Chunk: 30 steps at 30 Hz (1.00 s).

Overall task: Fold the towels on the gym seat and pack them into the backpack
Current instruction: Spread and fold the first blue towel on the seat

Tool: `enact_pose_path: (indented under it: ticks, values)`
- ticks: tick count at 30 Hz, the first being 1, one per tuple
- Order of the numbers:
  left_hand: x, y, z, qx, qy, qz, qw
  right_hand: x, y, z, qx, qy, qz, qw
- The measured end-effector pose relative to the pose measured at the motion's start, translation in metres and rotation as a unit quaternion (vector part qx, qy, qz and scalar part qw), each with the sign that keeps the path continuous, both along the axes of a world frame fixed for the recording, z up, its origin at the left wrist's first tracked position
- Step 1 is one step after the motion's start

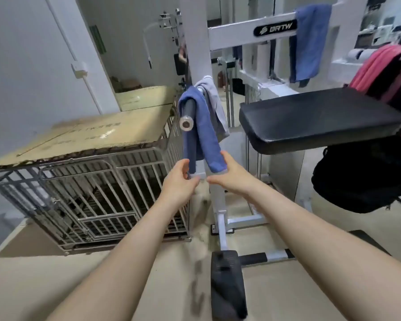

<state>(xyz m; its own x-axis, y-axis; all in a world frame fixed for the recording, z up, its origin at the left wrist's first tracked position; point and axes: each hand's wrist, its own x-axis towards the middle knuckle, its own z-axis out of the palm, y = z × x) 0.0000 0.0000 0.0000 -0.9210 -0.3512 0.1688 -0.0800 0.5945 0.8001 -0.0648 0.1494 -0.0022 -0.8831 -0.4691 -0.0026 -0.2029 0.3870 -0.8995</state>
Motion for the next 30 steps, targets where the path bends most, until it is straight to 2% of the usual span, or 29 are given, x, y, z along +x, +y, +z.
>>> enact_pose_path:
  ticks: [6, 10, 12, 14, 16, 18, 20, 23, 26, 28, 30]
  values:
    - [-0.117, -0.063, -0.005, 0.059, -0.002, -0.013, 0.998, -0.084, -0.074, 0.016, -0.061, 0.016, -0.082, 0.995]
    - [-0.184, -0.097, -0.008, 0.135, -0.019, -0.011, 0.991, -0.137, -0.102, 0.024, -0.163, -0.025, -0.122, 0.979]
    - [-0.2, -0.107, 0.004, 0.235, 0.029, -0.018, 0.971, -0.155, -0.107, 0.041, -0.179, -0.049, -0.157, 0.97]
    - [-0.208, -0.121, 0.031, 0.359, 0.081, -0.04, 0.929, -0.174, -0.101, 0.057, -0.188, -0.062, -0.235, 0.952]
    - [-0.218, -0.14, 0.062, 0.404, 0.112, -0.069, 0.905, -0.193, -0.088, 0.073, -0.261, -0.076, -0.269, 0.924]
    - [-0.224, -0.153, 0.096, 0.41, 0.122, -0.134, 0.894, -0.204, -0.079, 0.098, -0.362, -0.125, -0.223, 0.896]
    - [-0.235, -0.157, 0.124, 0.393, 0.126, -0.187, 0.891, -0.207, -0.075, 0.129, -0.463, -0.208, -0.099, 0.856]
    - [-0.252, -0.154, 0.148, 0.418, 0.09, -0.239, 0.872, -0.213, -0.083, 0.161, -0.503, -0.276, 0.107, 0.812]
    - [-0.269, -0.154, 0.157, 0.425, 0.049, -0.258, 0.866, -0.232, -0.104, 0.184, -0.492, -0.266, 0.13, 0.819]
    - [-0.276, -0.16, 0.159, 0.406, 0.09, -0.255, 0.873, -0.237, -0.122, 0.201, -0.482, -0.261, 0.142, 0.824]
    - [-0.279, -0.169, 0.159, 0.361, 0.135, -0.302, 0.872, -0.24, -0.141, 0.214, -0.435, -0.245, 0.184, 0.847]
